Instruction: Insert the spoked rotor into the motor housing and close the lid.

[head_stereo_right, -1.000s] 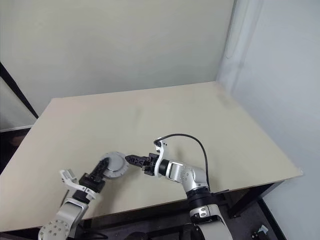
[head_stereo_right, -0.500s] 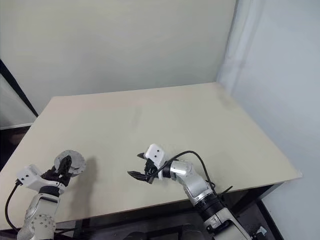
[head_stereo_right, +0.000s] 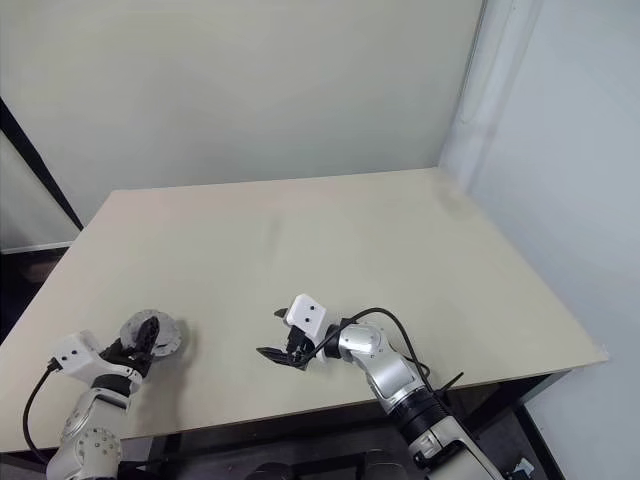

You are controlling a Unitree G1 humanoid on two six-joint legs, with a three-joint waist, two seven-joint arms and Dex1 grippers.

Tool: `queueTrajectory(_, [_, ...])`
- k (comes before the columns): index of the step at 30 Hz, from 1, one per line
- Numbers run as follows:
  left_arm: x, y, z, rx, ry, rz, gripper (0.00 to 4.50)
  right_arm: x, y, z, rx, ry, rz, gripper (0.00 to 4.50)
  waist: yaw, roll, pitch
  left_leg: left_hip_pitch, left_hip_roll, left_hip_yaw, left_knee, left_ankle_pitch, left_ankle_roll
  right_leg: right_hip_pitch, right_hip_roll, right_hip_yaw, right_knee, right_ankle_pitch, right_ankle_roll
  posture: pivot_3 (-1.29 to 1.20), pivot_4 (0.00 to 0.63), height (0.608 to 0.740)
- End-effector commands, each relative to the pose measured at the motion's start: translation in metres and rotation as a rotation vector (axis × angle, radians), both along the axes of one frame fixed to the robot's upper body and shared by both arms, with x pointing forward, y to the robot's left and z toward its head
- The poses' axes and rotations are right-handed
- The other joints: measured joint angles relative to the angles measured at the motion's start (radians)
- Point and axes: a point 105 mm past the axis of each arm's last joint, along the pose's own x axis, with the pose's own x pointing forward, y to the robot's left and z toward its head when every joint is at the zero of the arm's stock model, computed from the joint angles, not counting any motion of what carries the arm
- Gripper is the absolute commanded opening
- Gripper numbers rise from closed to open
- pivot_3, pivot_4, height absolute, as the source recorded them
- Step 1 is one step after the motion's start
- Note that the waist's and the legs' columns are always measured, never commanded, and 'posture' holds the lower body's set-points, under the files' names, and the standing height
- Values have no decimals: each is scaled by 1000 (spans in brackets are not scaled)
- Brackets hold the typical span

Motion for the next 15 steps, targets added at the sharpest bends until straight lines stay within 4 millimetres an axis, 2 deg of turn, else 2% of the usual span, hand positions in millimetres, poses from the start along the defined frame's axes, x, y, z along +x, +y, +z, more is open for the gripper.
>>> queueTrajectory(1, [0, 9, 13, 56, -43, 39, 4428, 3, 4, 11, 20, -45, 4, 4005, 0, 0, 0, 0, 0, 0, 0, 0, 0, 0, 0, 0, 0, 0, 0, 0, 0, 740])
queueTrajectory(15, [-23, 26, 10, 131, 8, 134, 4428, 3, 9, 7, 7, -37, 16, 4005, 0, 0, 0, 1, 0, 0, 2, 0, 0, 2, 0, 0, 0, 1, 0, 0, 0, 740])
